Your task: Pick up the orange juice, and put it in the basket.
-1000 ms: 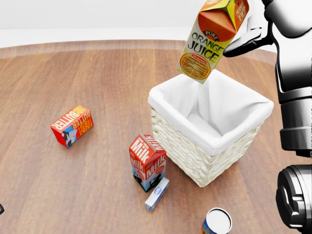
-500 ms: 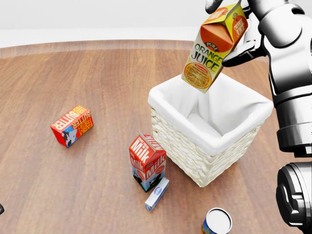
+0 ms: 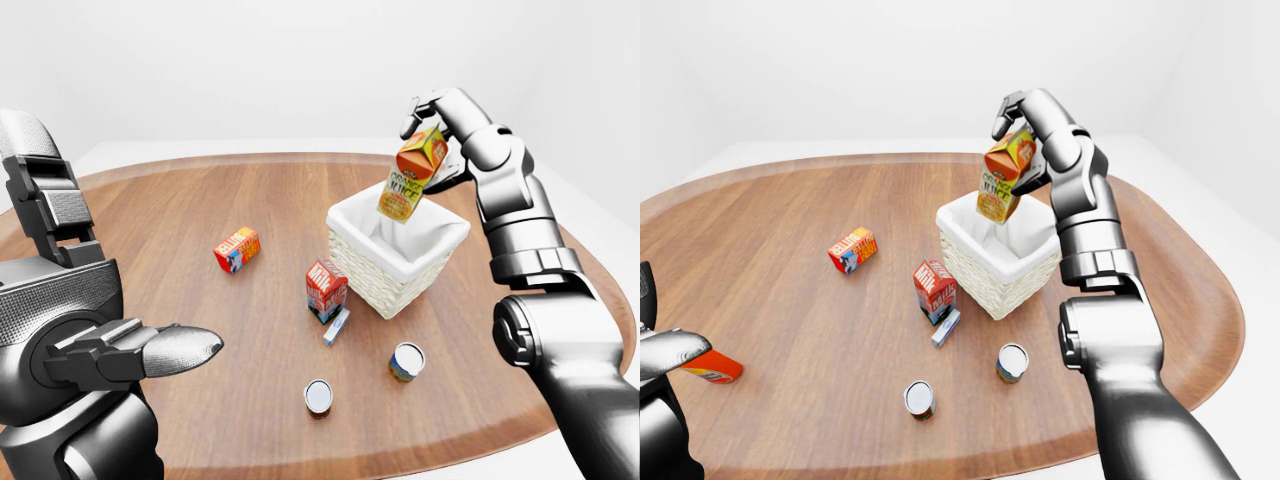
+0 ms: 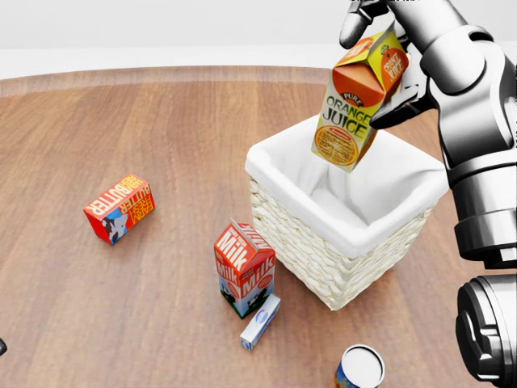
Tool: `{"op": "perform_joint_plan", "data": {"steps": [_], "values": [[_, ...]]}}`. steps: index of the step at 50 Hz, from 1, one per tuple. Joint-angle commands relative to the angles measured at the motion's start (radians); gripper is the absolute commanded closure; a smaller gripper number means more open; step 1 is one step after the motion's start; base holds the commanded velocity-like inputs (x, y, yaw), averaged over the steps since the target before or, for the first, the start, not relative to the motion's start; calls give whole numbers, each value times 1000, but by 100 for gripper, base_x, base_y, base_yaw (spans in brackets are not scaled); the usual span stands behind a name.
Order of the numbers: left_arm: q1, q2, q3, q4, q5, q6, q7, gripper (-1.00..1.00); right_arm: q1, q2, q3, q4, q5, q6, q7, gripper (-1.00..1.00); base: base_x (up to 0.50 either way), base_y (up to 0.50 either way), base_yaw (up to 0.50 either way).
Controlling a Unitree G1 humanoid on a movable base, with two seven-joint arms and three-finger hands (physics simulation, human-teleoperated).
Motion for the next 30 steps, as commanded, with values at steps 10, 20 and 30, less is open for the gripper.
{"op": "perform_joint_plan", "data": {"steps": [10,20,30], "values": [[0,0,0,0,0,0,0,-100,3,6,0,-53,-139,0,17,100,0,0,0],[0,0,0,0,0,0,0,-100,12,20,-2,-99,-177,0,49,100,0,0,0],[0,0,0,0,0,0,0,-100,31,41,-1,-128,-188,0,61,100,0,0,0]]}}
